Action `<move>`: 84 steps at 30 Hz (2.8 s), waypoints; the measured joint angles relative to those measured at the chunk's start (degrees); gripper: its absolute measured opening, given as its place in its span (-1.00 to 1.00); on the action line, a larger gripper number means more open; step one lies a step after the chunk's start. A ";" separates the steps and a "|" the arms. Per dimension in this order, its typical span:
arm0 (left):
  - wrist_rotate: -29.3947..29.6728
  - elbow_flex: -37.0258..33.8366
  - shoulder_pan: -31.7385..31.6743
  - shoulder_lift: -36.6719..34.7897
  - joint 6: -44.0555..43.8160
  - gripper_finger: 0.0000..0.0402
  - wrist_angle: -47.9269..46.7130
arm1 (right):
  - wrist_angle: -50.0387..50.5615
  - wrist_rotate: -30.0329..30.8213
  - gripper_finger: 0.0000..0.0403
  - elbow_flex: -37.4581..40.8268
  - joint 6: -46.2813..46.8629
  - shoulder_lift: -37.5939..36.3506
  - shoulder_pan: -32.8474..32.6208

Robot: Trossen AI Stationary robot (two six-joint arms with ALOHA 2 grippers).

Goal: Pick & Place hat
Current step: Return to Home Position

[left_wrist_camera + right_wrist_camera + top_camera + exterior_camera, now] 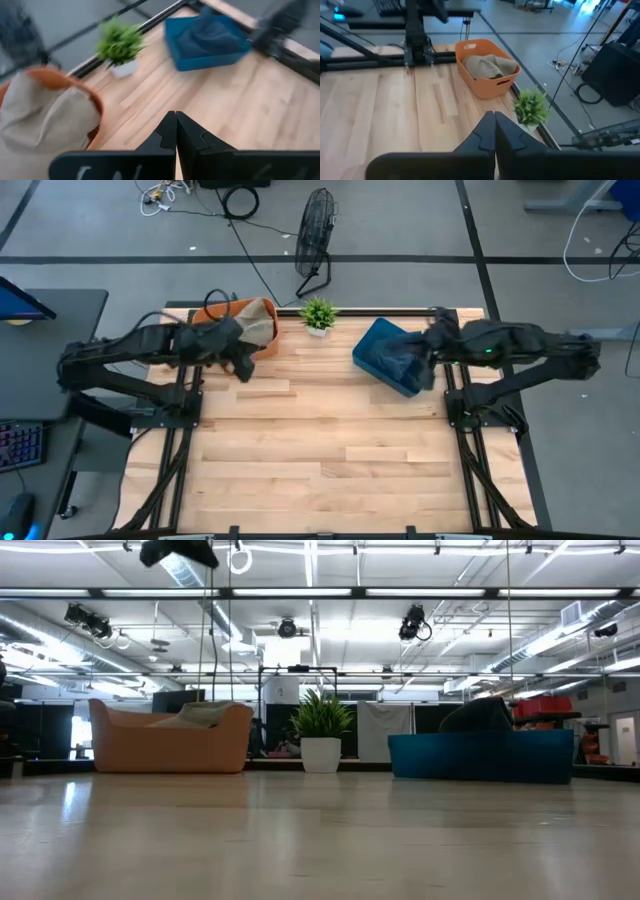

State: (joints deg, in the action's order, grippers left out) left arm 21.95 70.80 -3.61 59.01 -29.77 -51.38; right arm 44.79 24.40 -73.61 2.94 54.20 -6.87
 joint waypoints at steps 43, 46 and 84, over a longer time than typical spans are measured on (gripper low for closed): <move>-6.74 -38.56 7.12 -38.73 8.38 -0.99 35.64 | -19.10 -16.37 -1.00 41.75 5.60 -50.65 0.04; -7.21 -40.97 7.12 -41.22 9.85 -0.99 36.42 | -18.99 -16.35 -1.00 43.65 5.79 -53.24 0.03; -10.19 -70.17 6.99 -58.80 10.92 -0.99 59.05 | -18.58 -16.33 -1.00 47.22 3.92 -54.19 0.04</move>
State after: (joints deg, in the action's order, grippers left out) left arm 11.76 0.63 3.38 0.21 -18.85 7.67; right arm 26.22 8.08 -26.39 6.85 0.01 -6.83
